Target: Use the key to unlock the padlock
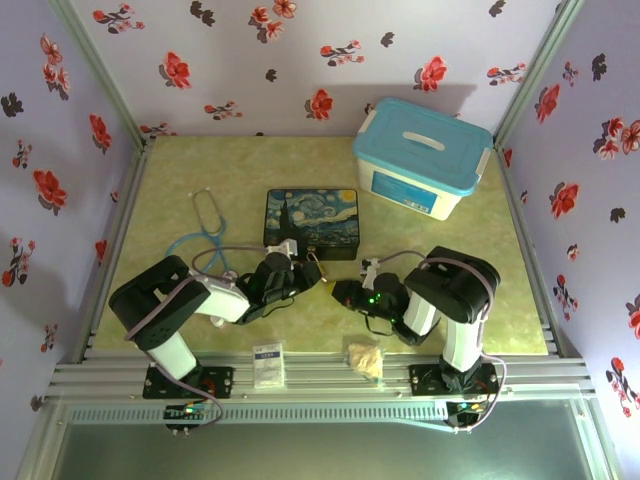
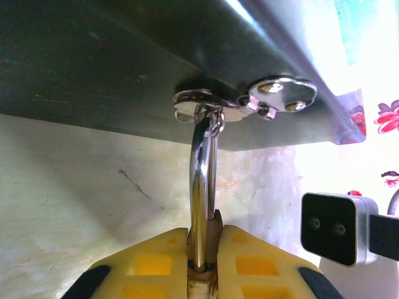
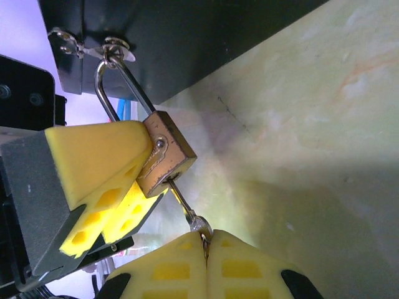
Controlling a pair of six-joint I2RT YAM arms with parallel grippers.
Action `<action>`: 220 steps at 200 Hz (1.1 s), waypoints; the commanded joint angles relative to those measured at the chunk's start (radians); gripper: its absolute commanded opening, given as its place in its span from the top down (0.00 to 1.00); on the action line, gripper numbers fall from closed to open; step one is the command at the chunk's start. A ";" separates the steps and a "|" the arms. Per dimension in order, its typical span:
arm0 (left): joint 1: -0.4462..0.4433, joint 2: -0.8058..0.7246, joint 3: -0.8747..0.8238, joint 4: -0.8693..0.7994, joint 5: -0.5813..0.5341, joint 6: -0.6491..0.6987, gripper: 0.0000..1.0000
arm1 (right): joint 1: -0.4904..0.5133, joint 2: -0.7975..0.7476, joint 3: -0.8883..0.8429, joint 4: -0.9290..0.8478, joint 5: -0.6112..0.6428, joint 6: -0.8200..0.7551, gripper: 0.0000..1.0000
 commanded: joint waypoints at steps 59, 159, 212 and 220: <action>0.010 0.071 -0.047 0.285 0.087 -0.053 1.00 | -0.087 -0.060 0.092 -0.085 -0.197 0.013 1.00; 0.015 0.103 -0.066 0.359 0.089 -0.082 1.00 | -0.115 -0.057 0.068 -0.014 -0.187 0.031 1.00; 0.014 0.094 -0.073 0.386 0.087 -0.093 1.00 | -0.121 -0.044 0.101 -0.012 -0.187 0.098 1.00; 0.014 0.093 -0.076 0.394 0.087 -0.093 1.00 | -0.123 -0.041 0.108 -0.012 -0.191 0.114 1.00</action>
